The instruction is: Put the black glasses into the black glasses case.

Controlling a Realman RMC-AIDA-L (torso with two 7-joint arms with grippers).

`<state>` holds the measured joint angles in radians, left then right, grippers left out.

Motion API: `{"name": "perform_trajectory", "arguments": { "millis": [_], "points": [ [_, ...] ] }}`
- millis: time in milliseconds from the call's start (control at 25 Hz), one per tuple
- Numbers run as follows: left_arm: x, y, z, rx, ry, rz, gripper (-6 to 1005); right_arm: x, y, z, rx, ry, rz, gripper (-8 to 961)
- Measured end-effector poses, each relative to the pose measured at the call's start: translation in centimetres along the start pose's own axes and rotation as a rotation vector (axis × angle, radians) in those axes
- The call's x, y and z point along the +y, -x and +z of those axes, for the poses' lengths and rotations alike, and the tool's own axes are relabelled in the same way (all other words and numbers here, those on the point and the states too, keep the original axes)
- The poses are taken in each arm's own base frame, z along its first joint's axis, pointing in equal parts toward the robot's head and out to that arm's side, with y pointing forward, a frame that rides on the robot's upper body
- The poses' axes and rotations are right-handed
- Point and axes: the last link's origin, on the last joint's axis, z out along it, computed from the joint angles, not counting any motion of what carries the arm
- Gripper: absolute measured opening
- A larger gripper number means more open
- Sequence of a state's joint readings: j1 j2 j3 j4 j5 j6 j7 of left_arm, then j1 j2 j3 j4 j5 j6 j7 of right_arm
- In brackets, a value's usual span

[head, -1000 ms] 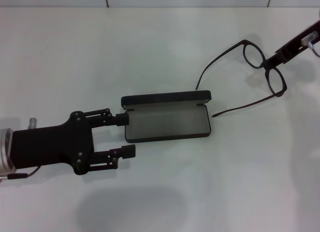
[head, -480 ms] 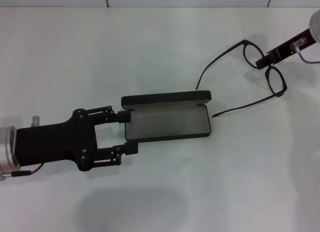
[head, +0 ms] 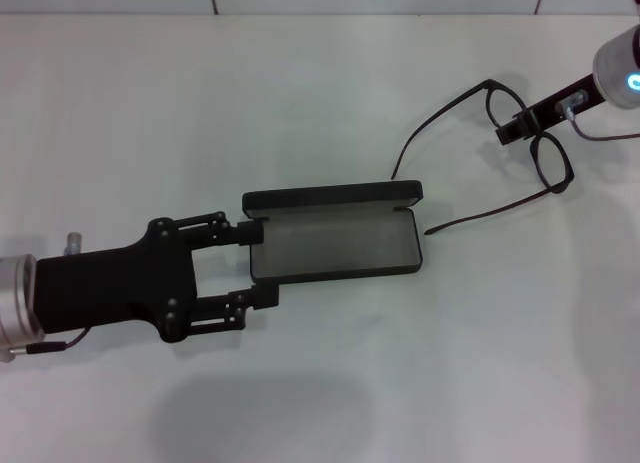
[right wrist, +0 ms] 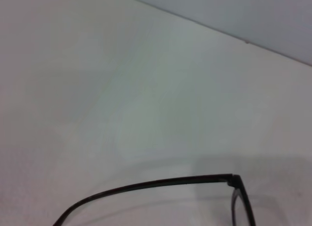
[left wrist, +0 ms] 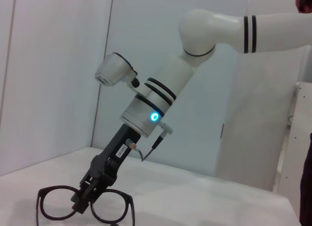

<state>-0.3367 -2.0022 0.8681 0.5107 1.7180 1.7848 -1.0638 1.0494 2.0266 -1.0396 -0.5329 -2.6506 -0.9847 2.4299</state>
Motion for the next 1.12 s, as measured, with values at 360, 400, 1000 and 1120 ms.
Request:
{"name": "perform_trajectory", "arguments": {
  "millis": [360,400,1000,1120],
  "points": [
    [-0.19,-0.12,0.12,0.000,-0.003,0.005,713,-0.04,-0.33,0.57,0.003,-0.013,0.003,334],
    [-0.22,-0.12,0.13,0.000,-0.005,0.005,713,-0.07,-0.35,0.57,0.002,-0.014,0.004,329],
    [-0.51,-0.13,0.37,-0.001,-0.019,0.008,713,-0.15,-1.00,0.76,0.014,-0.013,-0.004,240],
    [-0.50,-0.11,0.44,0.000,-0.020,0.007,711,0.01,-1.00,0.80,0.008,-0.007,-0.014,190]
  ]
}}
